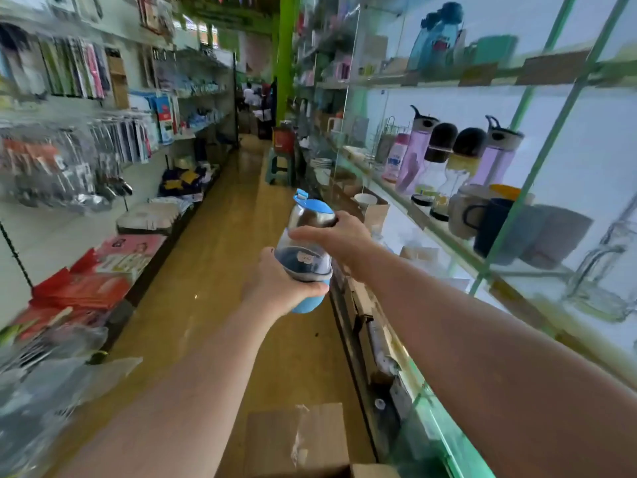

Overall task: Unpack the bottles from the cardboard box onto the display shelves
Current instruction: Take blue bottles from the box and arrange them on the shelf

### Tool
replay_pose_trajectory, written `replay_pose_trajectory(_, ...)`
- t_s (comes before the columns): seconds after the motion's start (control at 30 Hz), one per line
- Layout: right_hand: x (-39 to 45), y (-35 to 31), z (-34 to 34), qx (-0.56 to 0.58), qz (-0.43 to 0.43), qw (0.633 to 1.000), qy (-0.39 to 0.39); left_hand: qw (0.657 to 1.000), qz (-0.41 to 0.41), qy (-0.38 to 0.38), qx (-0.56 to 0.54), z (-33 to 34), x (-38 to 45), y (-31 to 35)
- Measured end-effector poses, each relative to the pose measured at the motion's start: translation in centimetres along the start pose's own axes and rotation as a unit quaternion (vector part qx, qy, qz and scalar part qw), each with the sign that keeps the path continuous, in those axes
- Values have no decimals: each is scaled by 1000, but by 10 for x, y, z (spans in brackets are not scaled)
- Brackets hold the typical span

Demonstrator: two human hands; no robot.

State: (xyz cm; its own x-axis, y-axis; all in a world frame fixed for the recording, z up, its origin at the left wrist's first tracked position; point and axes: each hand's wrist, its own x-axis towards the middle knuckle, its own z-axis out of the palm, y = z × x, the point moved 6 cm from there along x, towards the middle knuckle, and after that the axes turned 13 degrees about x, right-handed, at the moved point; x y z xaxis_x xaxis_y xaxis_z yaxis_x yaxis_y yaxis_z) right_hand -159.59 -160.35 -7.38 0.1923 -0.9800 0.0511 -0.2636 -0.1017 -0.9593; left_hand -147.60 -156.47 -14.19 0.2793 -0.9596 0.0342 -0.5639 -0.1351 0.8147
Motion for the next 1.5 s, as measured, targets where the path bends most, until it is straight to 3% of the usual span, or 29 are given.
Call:
replay_pose_trajectory(0.3, -38, -177, -35, -19, -66, 997, 20, 998, 39, -5, 52, -120, -31, 145)
replay_pose_trajectory(0.43, -55, -229, -50, -20, -92, 994, 59, 992, 103, -19, 67, -155, -49, 197)
replay_pose_trajectory(0.6, -88, -272, -76, -53, -104, 988, 102, 986, 124, -77, 78, -173, -62, 238)
replay_pose_trajectory(1.07, -190, -310, -194, -110, -89, 950, 277, 931, 288, -171, 143, -120, -124, 359)
replay_pose_trajectory(1.5, -320, -322, -334, -181, -65, 882, 430, 880, 407, -235, 61, -19, -234, 479)
